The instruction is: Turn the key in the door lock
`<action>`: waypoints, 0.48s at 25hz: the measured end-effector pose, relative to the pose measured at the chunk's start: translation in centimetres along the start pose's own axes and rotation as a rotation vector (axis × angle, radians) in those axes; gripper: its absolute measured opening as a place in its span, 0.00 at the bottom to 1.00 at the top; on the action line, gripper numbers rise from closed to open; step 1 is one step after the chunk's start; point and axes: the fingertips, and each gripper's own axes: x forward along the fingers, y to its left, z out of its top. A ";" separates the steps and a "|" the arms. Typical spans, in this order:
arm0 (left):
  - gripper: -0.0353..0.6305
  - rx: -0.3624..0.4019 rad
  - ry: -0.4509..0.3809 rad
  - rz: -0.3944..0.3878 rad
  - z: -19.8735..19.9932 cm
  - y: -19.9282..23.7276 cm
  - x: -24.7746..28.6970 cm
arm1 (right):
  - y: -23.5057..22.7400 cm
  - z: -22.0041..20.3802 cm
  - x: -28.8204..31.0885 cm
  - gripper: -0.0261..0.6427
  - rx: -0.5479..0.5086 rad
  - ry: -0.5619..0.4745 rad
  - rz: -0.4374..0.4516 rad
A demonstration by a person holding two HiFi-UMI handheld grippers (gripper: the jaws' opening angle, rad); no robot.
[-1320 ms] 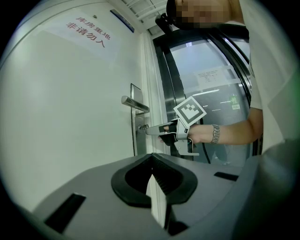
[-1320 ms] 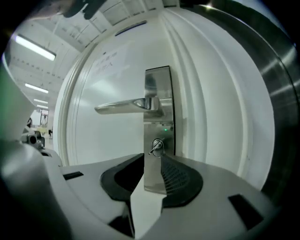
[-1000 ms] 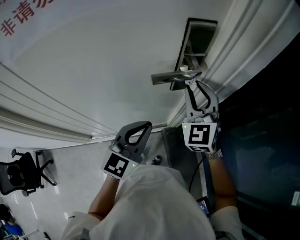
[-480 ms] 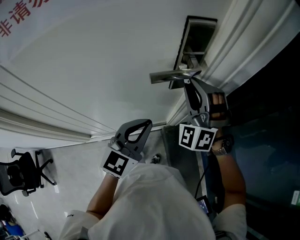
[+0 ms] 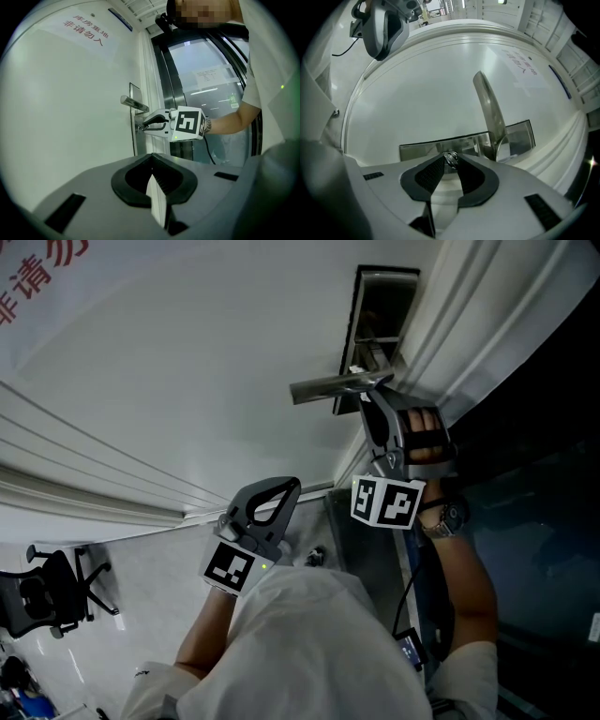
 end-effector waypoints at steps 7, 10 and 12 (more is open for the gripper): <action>0.06 0.005 0.003 -0.006 -0.2 -0.2 0.0 | -0.2 0.0 0.0 0.17 0.095 0.013 -0.032; 0.06 -0.001 0.000 -0.007 -0.1 -0.3 0.1 | -0.3 0.1 0.0 0.16 0.161 0.012 -0.020; 0.06 -0.002 0.002 -0.007 -0.1 -0.3 0.1 | -0.4 0.1 0.0 0.16 0.208 0.009 -0.007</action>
